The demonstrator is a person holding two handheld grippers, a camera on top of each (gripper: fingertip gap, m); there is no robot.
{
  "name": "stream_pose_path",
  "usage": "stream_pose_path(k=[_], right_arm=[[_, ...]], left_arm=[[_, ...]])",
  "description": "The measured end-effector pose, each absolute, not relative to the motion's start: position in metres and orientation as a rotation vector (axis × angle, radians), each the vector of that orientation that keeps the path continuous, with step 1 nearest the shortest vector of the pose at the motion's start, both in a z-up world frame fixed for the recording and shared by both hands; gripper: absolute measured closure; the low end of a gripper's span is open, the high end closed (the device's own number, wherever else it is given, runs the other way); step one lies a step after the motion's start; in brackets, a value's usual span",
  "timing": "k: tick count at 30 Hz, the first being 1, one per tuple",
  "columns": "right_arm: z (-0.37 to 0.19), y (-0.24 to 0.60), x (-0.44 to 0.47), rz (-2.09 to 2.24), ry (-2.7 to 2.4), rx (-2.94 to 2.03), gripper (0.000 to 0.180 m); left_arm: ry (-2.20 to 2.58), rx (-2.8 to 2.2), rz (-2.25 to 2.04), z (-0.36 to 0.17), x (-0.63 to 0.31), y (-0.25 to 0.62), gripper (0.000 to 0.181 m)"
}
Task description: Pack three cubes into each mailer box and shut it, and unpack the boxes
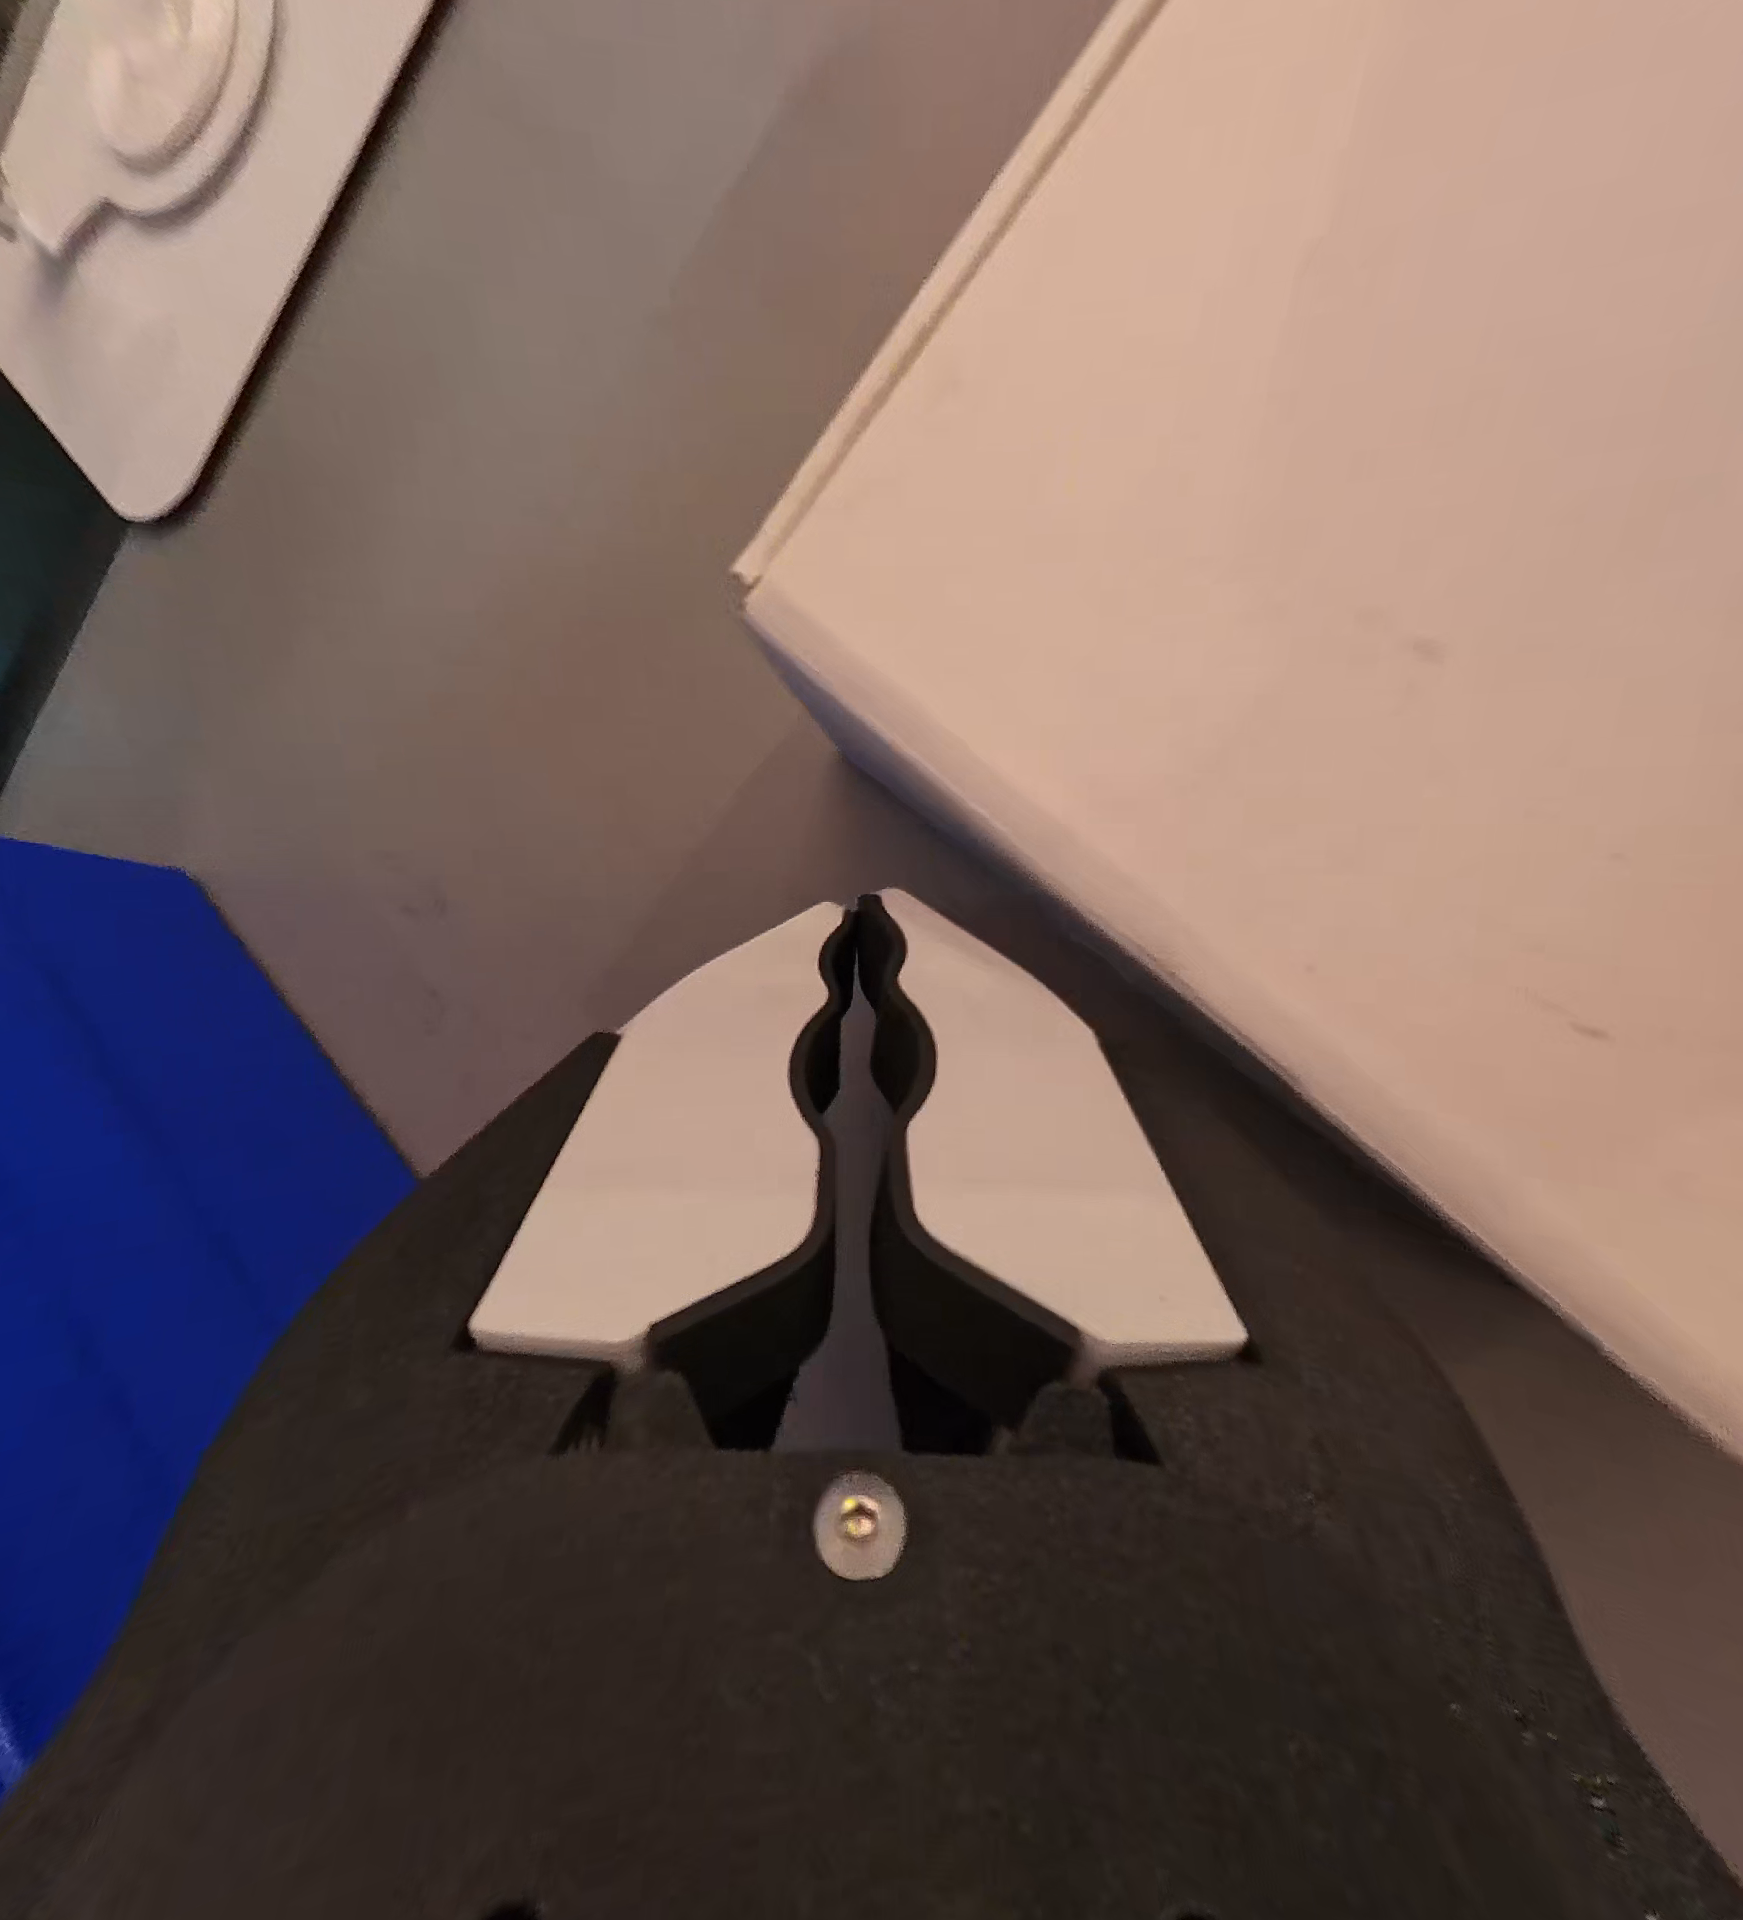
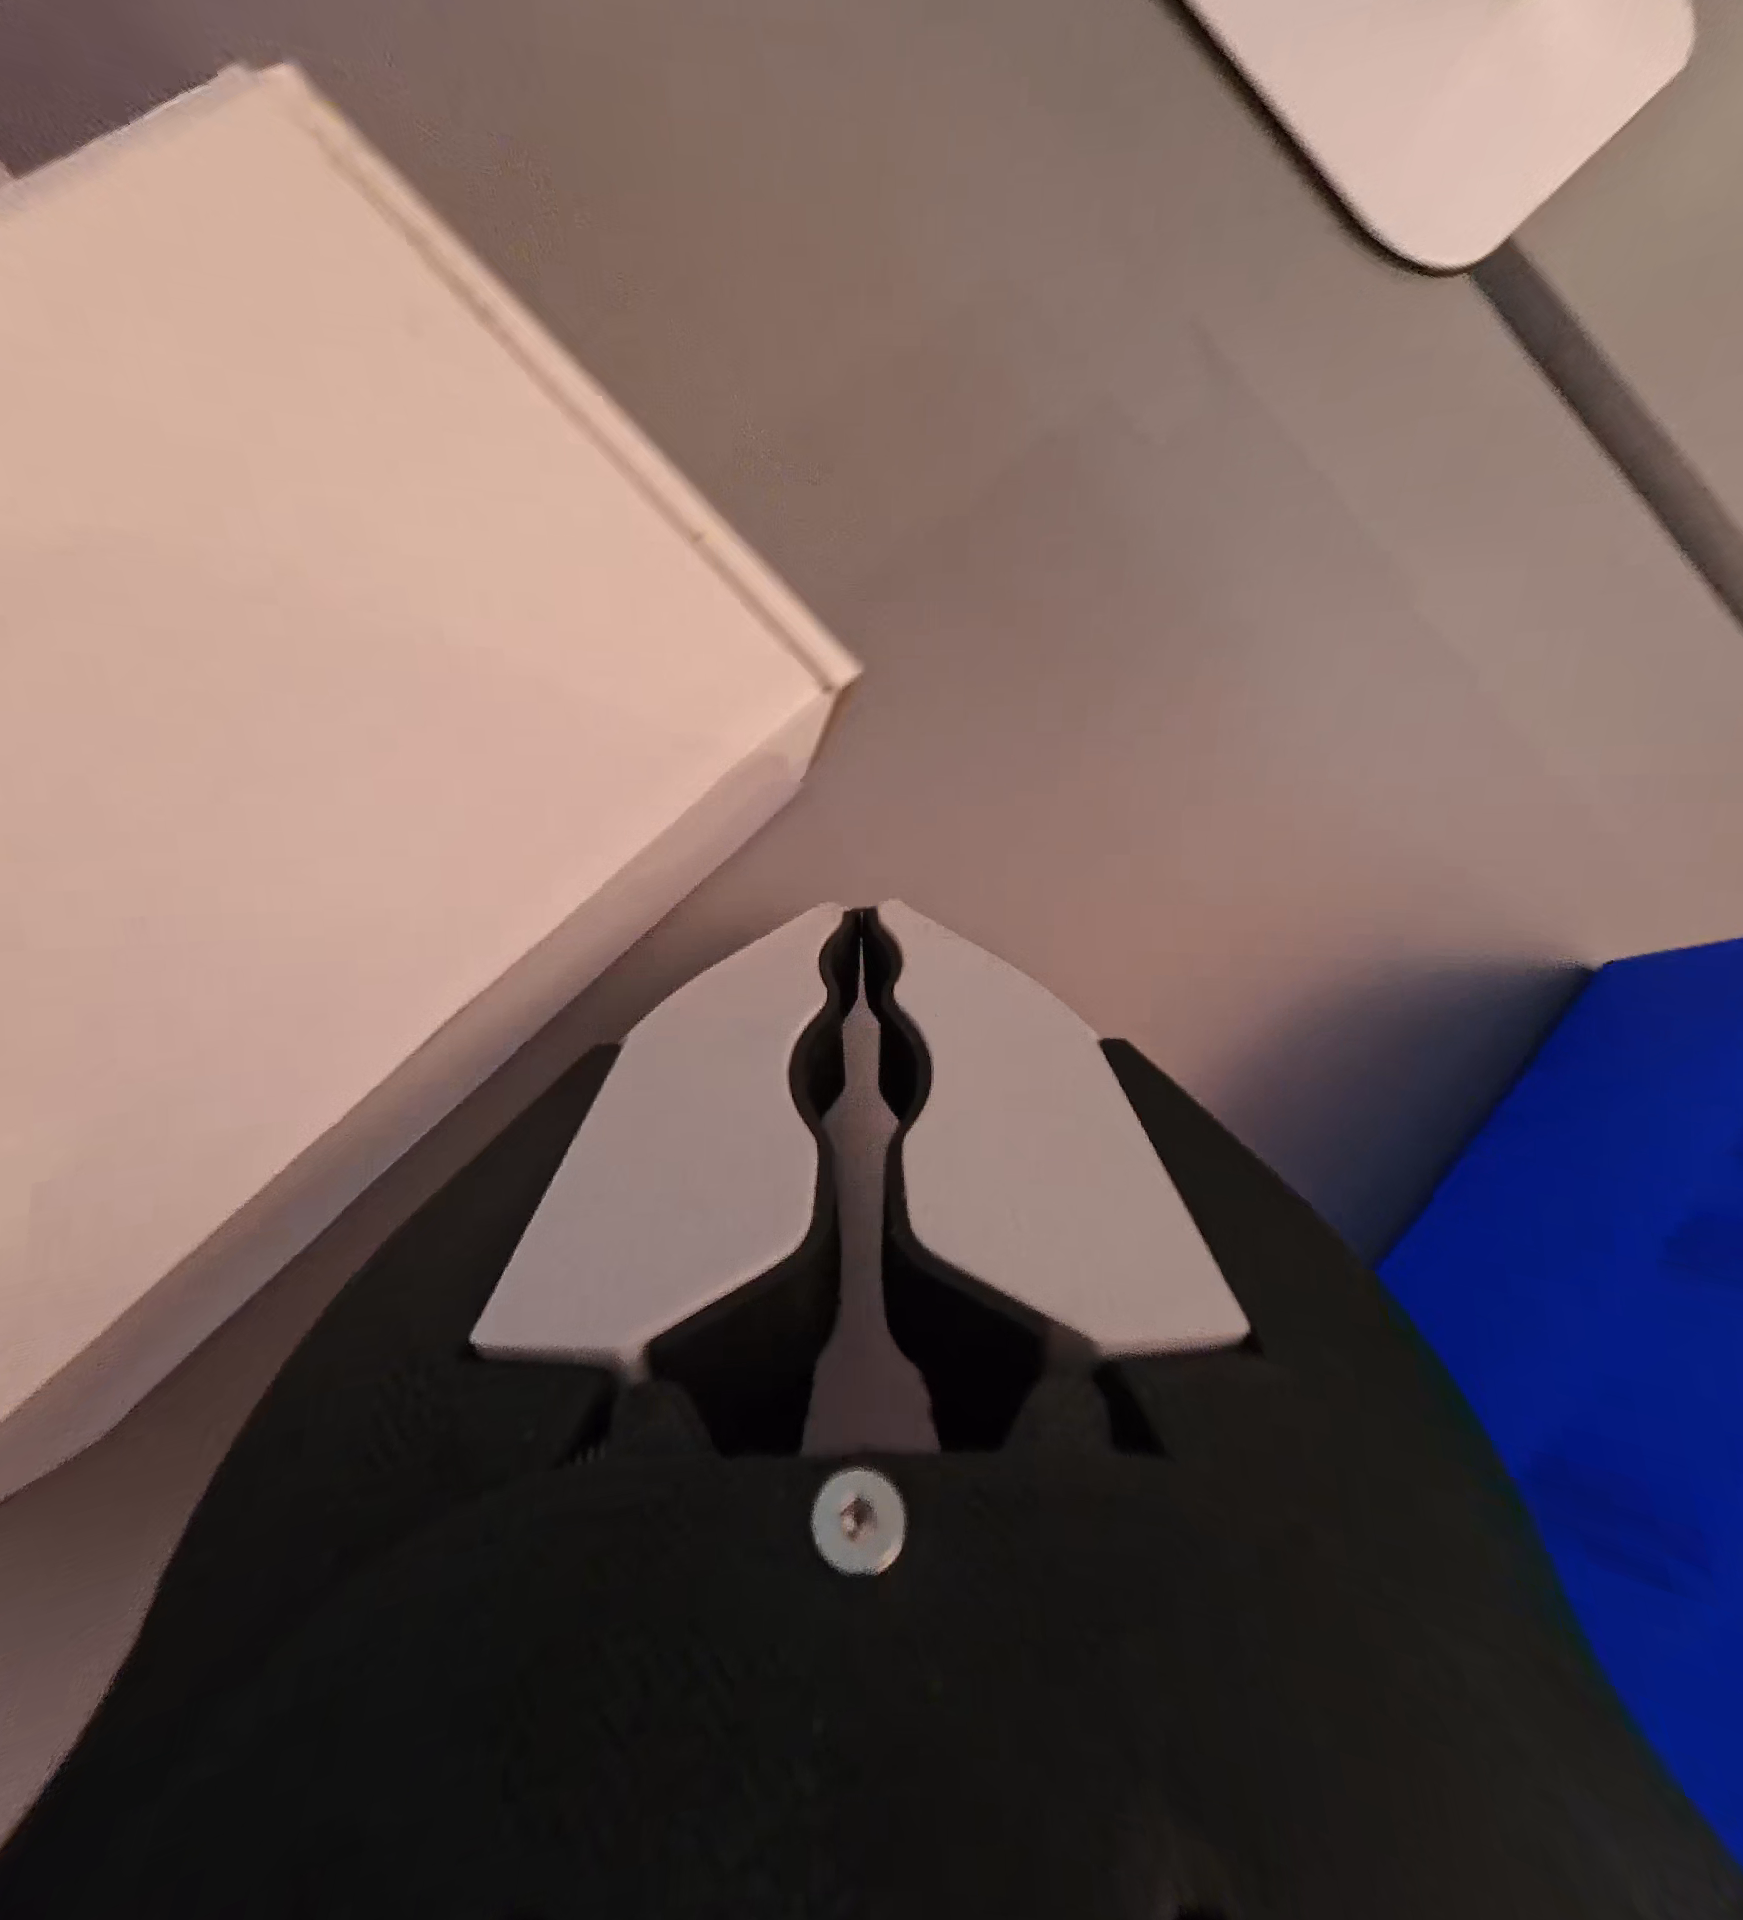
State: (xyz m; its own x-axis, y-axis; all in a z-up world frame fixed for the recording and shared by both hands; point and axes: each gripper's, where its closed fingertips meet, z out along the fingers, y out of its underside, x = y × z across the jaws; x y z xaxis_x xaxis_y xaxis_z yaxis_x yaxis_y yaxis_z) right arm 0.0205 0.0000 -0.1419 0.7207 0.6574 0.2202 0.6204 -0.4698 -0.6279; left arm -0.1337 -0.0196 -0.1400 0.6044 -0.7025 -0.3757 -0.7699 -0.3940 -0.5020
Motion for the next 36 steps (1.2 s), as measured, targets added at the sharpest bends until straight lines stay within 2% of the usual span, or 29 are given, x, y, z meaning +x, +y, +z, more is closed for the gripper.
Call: stream_pose_path(k=[7, 24, 28, 29, 36], right_arm=[[-0.147, 0.01, 0.001, 0.259, -0.968, -2.222, 0.179], [-0.148, 0.006, -0.002, 0.295, -1.029, -2.192, 0.179], [-0.148, 0.013, 0.004, 0.271, -0.955, -2.209, 0.178], [-0.147, 0.017, 0.007, 0.241, -0.94, -2.199, 0.178], [-0.144, 0.027, 0.001, 0.241, -0.959, -2.144, 0.179]], left_arm=[[1.141, -2.198, 0.111, -0.151, -0.129, 0.0, 0.18], [1.218, -2.095, 0.023, -0.155, -0.115, -0.002, 0.181], [1.152, -2.156, 0.077, -0.154, -0.125, 0.007, 0.176], [1.128, -2.175, 0.114, -0.155, -0.13, 0.012, 0.181], [1.203, -2.157, 0.115, -0.155, -0.122, 0.031, 0.181]])
